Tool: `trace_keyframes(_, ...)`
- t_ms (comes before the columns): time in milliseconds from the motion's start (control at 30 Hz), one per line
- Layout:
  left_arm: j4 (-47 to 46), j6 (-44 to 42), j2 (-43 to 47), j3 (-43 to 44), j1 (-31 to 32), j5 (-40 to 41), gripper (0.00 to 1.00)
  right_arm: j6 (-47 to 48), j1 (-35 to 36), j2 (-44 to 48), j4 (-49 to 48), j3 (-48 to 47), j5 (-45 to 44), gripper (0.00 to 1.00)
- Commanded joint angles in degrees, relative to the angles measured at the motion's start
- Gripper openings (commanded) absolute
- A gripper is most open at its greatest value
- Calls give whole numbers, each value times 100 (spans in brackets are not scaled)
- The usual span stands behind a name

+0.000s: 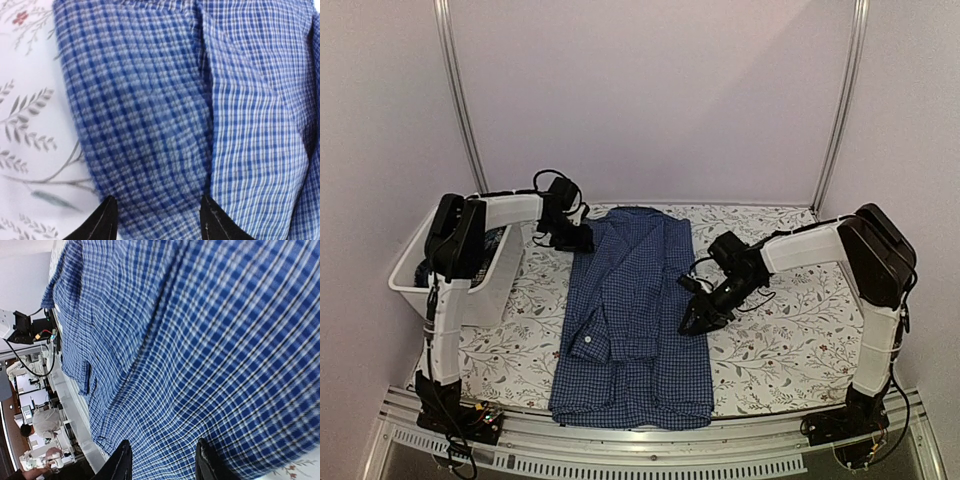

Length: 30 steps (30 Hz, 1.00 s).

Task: Fold and stack the mixed laundry pile
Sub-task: Rotate the rectangle-folded shirt at the center of the board, then adjust the rectangle-folded shirt at the center of the board.

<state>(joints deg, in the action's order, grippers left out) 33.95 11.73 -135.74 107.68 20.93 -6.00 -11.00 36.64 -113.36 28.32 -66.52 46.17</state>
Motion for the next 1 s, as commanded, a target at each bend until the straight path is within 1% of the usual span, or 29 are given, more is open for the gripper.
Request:
trace_keyframes(0, -261, -228, 1561, -1333, 208, -215, 57, -316, -123, 456, 104, -481, -343, 42)
trace_keyframes(100, -942, -563, 2911, -2690, 537, -555, 58, -514, -128, 483, -95, -548, -210, 42)
trace_keyframes(167, -1181, -700, 3662, -3473, 941, -855, 58, -566, -133, 454, -128, -599, -209, 42)
trace_keyframes(200, -1249, -800, 3966, -3788, 1200, -829, 58, -573, -143, 413, -128, -628, -190, 42)
trace_keyframes(267, -1308, -968, 4430, -4297, 1807, -728, 60, -628, -220, 365, -182, -615, -166, 42)
trace_keyframes(367, -1499, -1050, 4799, -4847, 2629, -608, 63, -764, -408, 404, -410, -458, -44, 42)
trace_keyframes(500, -1733, -1103, 4597, -5037, 3495, -279, 66, -919, -667, 553, -542, -307, -11, 42)
trace_keyframes(633, -1761, -1155, 3961, -4828, 3967, 124, 67, -882, -810, 608, -538, -197, -30, 42)
trace_keyframes(733, -1799, -1164, 3541, -4651, 4123, 391, 68, -872, -842, 681, -546, -77, -49, 42)
trace_keyframes(867, -1760, -1399, 3096, -4455, 4243, 581, 69, -897, -843, 806, -595, 94, -71, 42)
trace_keyframes(900, -1736, -1438, 3003, -4404, 4266, 788, 69, -903, -843, 842, -610, 139, -73, 42)
trace_keyframes(967, -1690, -1513, 2854, -4314, 4280, 951, 69, -925, -844, 899, -616, 197, -86, 42)
